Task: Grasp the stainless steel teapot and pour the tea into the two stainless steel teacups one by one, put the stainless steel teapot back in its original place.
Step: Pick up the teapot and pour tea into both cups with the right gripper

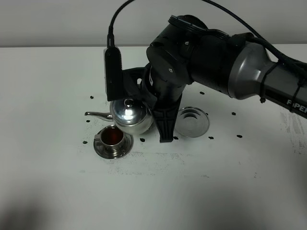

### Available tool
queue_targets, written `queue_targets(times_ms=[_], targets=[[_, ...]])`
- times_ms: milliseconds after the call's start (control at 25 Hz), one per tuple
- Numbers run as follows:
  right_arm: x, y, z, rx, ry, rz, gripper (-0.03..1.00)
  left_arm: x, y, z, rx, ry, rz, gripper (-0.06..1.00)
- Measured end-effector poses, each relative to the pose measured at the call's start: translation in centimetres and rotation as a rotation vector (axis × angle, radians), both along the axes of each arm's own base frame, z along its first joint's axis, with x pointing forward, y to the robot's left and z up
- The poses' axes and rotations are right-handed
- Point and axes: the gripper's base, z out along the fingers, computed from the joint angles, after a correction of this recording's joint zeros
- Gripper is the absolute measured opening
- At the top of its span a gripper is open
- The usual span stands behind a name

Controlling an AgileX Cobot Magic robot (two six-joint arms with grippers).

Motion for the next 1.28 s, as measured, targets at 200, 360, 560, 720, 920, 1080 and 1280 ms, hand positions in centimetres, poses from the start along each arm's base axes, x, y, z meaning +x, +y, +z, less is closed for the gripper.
queue_targets(times_ms=[200,360,560,720,920,1080,1280], targets=[[-1.7,0.4,-2.7,0.090,0.135,-0.064,0.18,0.0,0.0,0.0,0.000,0.000,0.000,0.57],[-2.4,0.9,-4.6,0.078,0.180,-0.110,0.18,0.0,0.0,0.0,0.000,0.000,0.000,0.57],[-2.5,1.6,-7.3,0.046,0.219,-0.133,0.18,0.0,0.0,0.0,0.000,0.000,0.000,0.57],[-2.6,2.0,-8.7,0.034,0.251,-0.141,0.18,0.0,0.0,0.0,0.000,0.000,0.000,0.57],[-2.6,2.2,-9.6,0.026,0.275,-0.151,0.18,0.0,0.0,0.0,0.000,0.000,0.000,0.57],[-2.6,2.2,-10.0,0.015,0.286,-0.154,0.18,0.0,0.0,0.0,0.000,0.000,0.000,0.57],[-2.4,1.6,-8.7,-0.031,0.267,-0.141,0.18,0.0,0.0,0.0,0.002,0.000,0.001,0.57]])
